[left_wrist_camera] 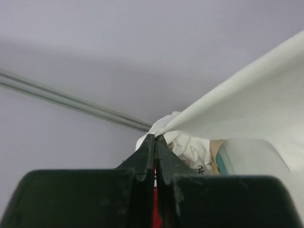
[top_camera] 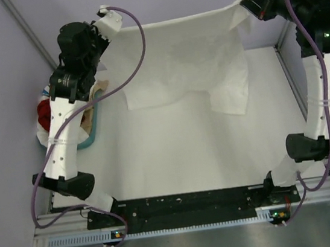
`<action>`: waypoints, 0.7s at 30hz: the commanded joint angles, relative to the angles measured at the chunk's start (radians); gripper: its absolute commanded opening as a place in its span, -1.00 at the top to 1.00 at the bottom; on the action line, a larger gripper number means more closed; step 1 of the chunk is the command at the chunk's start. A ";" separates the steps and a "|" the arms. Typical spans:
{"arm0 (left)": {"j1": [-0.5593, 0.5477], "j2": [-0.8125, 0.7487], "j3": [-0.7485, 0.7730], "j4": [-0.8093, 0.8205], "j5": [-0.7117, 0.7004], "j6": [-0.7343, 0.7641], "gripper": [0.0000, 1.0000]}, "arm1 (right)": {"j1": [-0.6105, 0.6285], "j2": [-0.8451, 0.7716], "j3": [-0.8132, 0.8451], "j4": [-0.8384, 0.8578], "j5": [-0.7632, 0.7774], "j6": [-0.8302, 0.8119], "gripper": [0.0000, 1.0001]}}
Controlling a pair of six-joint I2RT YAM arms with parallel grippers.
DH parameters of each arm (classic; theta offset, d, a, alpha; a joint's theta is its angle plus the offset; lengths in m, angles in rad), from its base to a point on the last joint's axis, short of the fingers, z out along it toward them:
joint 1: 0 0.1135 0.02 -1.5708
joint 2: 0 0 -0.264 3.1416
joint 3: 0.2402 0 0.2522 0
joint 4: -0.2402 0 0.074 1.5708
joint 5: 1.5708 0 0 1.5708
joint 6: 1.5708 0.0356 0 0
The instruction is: Fold and stack the t-shirts
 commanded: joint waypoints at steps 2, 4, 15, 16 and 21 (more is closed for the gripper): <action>0.015 -0.194 -0.240 0.198 -0.052 0.050 1.00 | 0.010 -0.235 -0.181 0.185 -0.249 -0.054 1.00; 0.019 -0.235 -0.360 0.212 -0.069 0.059 1.00 | 0.031 -0.281 -0.326 0.166 -0.315 -0.064 1.00; 0.074 -0.366 -1.144 0.253 0.002 -0.092 1.00 | 0.634 -0.201 -1.232 0.166 0.027 -0.330 1.00; 0.087 -0.366 -1.194 0.270 -0.001 -0.109 1.00 | 0.678 -0.133 -1.236 0.184 0.030 -0.278 1.00; 0.143 -0.343 -1.325 0.263 -0.007 -0.194 1.00 | 0.833 0.053 -1.189 0.250 0.088 -0.180 0.31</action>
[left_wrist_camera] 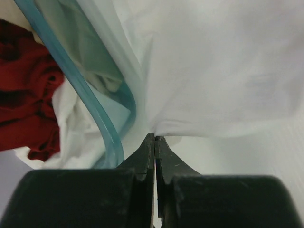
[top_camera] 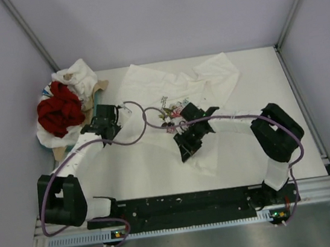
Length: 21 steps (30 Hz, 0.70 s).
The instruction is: Fold and stack the t-shirts
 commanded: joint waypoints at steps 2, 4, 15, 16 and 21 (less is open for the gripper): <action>0.044 -0.006 -0.031 0.032 0.001 -0.115 1.00 | 0.094 -0.020 0.068 0.102 0.094 0.100 0.07; 0.046 -0.016 -0.054 0.028 0.008 -0.115 1.00 | 0.097 -0.085 0.032 0.124 0.138 0.139 -0.02; 0.046 -0.063 -0.086 -0.044 0.084 -0.150 1.00 | 0.103 -0.469 -0.324 0.040 0.511 0.425 -0.63; 0.046 -0.064 -0.088 -0.046 0.077 -0.150 1.00 | 0.110 -0.472 -0.323 -0.007 0.540 0.456 -0.63; 0.046 -0.069 -0.088 -0.051 0.064 -0.162 1.00 | 0.196 -0.498 -0.366 -0.121 0.721 0.609 -0.61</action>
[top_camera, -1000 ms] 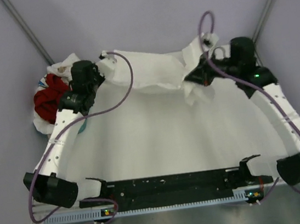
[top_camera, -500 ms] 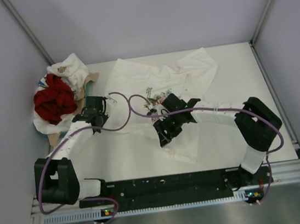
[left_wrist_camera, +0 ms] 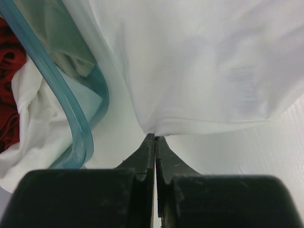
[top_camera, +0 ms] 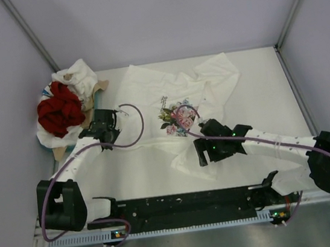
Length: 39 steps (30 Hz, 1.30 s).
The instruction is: Fold and stack the t-shirts
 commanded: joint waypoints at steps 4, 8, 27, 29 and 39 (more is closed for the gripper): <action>0.002 -0.028 -0.012 -0.008 0.013 -0.027 1.00 | 0.117 0.012 -0.092 -0.057 0.193 0.233 -0.61; 0.002 -0.026 -0.002 -0.009 0.014 -0.024 1.00 | 0.148 0.087 -0.126 0.055 0.135 0.250 -0.44; -0.044 -0.203 0.022 -0.349 0.344 0.135 1.00 | -0.050 -0.611 -0.030 -0.350 0.216 0.312 1.00; -0.058 -0.249 0.037 -0.418 0.405 0.141 1.00 | -0.051 -0.640 0.056 -0.462 0.248 0.314 1.00; -0.058 -0.212 0.078 -0.382 0.297 0.066 1.00 | -0.143 -0.563 0.164 -0.453 0.249 0.175 1.00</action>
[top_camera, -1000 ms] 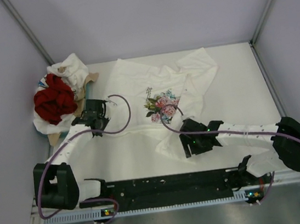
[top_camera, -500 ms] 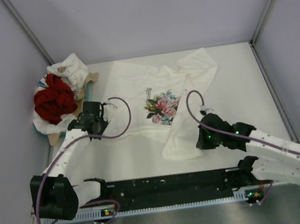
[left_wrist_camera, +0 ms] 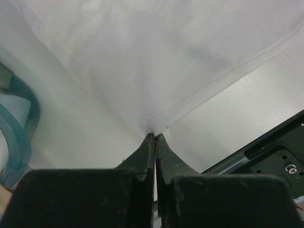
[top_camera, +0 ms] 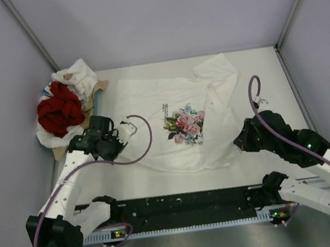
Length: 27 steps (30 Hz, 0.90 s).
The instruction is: Fold and stack the t-shirts
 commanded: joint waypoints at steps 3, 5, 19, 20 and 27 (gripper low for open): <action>0.000 0.120 0.027 0.255 -0.162 -0.039 1.00 | -0.387 0.137 -0.117 0.345 -0.258 -0.231 1.00; -0.001 0.225 0.163 0.349 -0.193 -0.032 1.00 | -0.615 0.279 -0.094 0.608 -0.452 -0.241 1.00; -0.026 0.453 1.188 0.512 -0.394 0.034 1.00 | -0.808 0.799 1.362 0.420 -0.467 -0.495 1.00; -0.029 0.427 1.149 0.509 -0.386 0.047 1.00 | -0.808 0.756 1.302 0.420 -0.465 -0.517 1.00; -0.032 0.232 0.868 0.399 -0.372 0.102 1.00 | -0.808 0.452 0.848 0.355 -0.528 -0.561 1.00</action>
